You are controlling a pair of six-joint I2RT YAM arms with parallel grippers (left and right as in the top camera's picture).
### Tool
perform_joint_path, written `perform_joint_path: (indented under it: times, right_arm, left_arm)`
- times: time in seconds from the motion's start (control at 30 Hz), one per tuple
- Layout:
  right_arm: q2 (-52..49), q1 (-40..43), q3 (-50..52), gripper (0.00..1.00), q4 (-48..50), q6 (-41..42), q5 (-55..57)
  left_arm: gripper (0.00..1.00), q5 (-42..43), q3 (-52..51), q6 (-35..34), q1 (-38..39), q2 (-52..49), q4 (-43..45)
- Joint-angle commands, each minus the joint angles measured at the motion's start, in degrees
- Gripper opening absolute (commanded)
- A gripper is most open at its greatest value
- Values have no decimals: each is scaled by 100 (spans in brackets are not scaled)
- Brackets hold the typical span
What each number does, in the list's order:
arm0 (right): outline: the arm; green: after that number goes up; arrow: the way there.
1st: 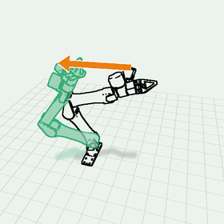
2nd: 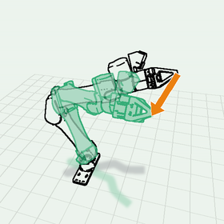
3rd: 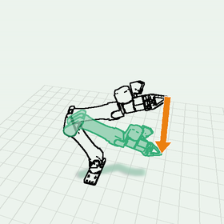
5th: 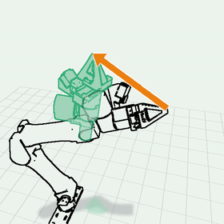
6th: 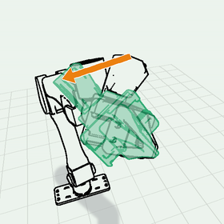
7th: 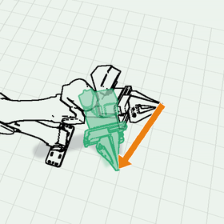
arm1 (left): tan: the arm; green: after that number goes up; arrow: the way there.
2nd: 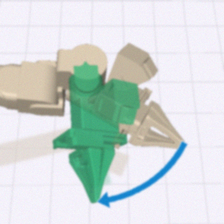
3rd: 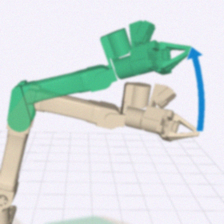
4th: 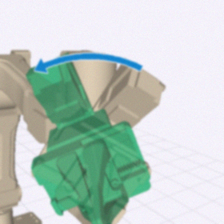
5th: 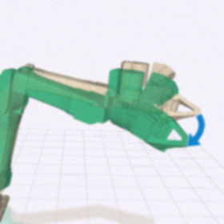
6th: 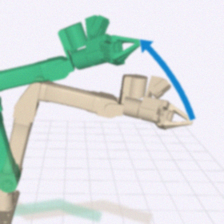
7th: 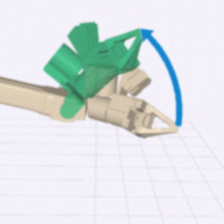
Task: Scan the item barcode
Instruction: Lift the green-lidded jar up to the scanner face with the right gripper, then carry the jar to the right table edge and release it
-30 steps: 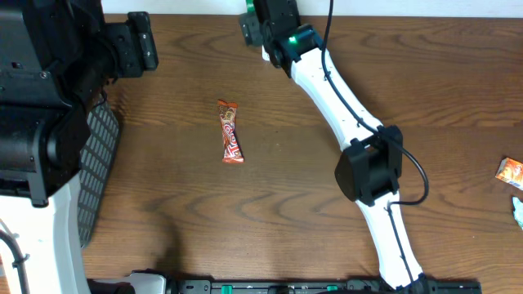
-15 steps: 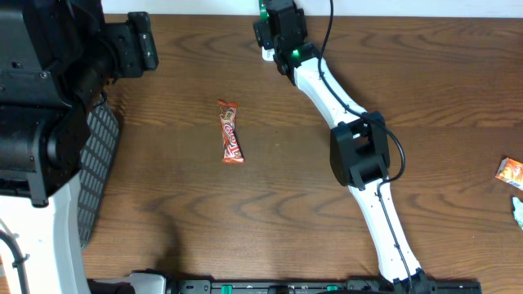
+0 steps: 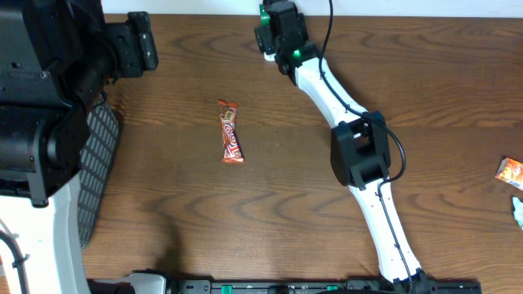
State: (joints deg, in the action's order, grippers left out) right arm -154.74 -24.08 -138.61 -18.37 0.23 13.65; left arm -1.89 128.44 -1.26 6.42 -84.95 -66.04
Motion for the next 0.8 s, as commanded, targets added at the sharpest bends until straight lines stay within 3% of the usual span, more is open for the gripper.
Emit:
perform_joint_path:
  times: [0.0,0.33,0.43,0.77]
  right_arm:
    - [612,4,-42,65,-527,15,-136]
    - [2107,74,-42,68,-4026,437,-136]
    - [2385,227,-42,63,-5021,623,-175]
    - [2463,1628,-31,65,-7593,765,33]
  left_arm:
    - [85,-72,-35,79,-28,39,2]
    - [85,-72,-35,76,-28,39,2]
    - [85,-72,-35,79,-31,39,2]
    - [85,-72,-35,76,-28,39,2]
